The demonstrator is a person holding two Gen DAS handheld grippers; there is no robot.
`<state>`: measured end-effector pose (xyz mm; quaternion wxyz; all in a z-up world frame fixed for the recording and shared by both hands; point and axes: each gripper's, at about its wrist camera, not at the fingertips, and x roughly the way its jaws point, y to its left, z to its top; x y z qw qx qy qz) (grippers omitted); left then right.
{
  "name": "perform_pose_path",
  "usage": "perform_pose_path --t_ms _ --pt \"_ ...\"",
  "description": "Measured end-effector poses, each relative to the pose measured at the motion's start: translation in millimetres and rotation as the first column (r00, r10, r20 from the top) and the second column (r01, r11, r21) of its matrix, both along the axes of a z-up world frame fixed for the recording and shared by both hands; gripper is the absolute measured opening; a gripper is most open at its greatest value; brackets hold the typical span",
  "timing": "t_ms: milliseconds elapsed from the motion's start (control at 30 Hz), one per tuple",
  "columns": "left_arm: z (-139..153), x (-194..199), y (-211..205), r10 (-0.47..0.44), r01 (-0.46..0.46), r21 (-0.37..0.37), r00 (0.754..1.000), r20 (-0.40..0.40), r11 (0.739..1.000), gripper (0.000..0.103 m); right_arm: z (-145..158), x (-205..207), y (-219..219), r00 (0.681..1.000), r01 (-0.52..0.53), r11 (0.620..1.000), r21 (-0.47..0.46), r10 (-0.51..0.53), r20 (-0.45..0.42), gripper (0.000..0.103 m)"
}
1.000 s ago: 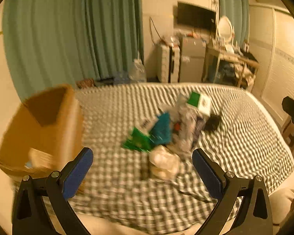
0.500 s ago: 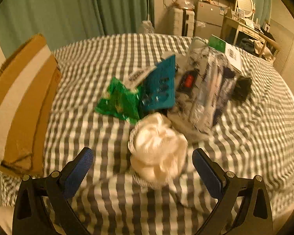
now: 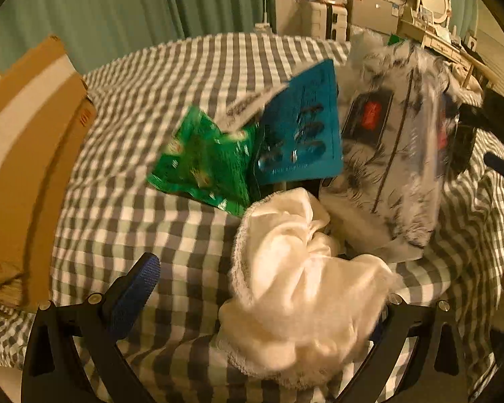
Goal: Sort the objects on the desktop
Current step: 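Move both grippers back to the items on the bed, then grasp the white lace cloth with the left gripper while the right grasps the black round cup, then carry the lace cloth and black cup over the cardboard box and release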
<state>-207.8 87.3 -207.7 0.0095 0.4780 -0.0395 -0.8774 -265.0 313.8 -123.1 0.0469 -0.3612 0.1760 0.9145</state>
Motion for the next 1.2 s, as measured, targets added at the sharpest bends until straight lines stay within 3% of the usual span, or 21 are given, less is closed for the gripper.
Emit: perform_pose_path --t_ms 100,200,267,333,367,433,600,633,667,767,1033,1200 --pt "-2 2 -6 0.037 -0.037 0.038 0.999 0.003 0.999 0.101 -4 -12 -1 1.000 -0.009 1.000 0.002 0.009 0.018 0.099" --pt "-4 3 -5 0.031 -0.031 0.056 1.000 0.000 0.998 0.087 -13 -18 -5 0.998 -0.040 0.999 0.036 0.038 0.054 0.075" --pt "-2 8 1 0.002 -0.001 0.049 1.000 -0.019 0.999 0.057 -14 -16 -8 0.997 -0.053 0.998 0.031 0.052 0.055 0.064" --pt "1 9 8 -0.046 0.046 0.021 0.998 -0.037 0.999 0.036 -10 -15 -13 0.995 -0.054 0.997 0.057 0.049 0.087 0.063" --pt "1 11 12 -0.061 0.062 0.011 0.997 -0.043 0.998 0.031 -5 -11 -16 0.995 -0.056 0.996 0.074 0.049 0.086 0.060" --pt "1 16 18 -0.082 0.082 -0.009 0.996 -0.043 0.997 0.027 4 -3 -20 0.996 -0.065 0.994 0.083 0.059 0.070 0.058" --pt "8 23 7 -0.040 0.041 0.027 0.998 -0.057 0.999 0.014 23 20 -28 0.996 -0.065 0.994 0.088 0.060 0.061 0.056" --pt "11 20 4 -0.023 0.026 0.033 0.997 -0.077 0.999 0.013 26 22 -28 0.997 -0.067 0.993 0.097 0.062 0.056 0.052" --pt "14 20 -1 -0.019 0.023 0.046 0.996 -0.086 0.999 0.013 29 27 -31 0.996 -0.074 0.992 0.098 0.069 0.053 0.036" --pt "24 27 -11 -0.002 0.010 0.076 0.994 -0.106 0.997 0.013 35 40 -33 0.994 -0.087 0.993 0.077 0.081 0.069 0.030" --pt "51 39 -31 -0.003 0.028 0.161 0.988 -0.157 0.987 0.013 49 89 -34 0.995 -0.090 0.996 -0.016 0.091 0.051 0.030" --pt "73 53 -31 -0.092 0.135 0.286 0.983 -0.159 0.949 0.013 69 124 -41 0.993 -0.121 0.991 -0.056 0.121 -0.006 0.030"
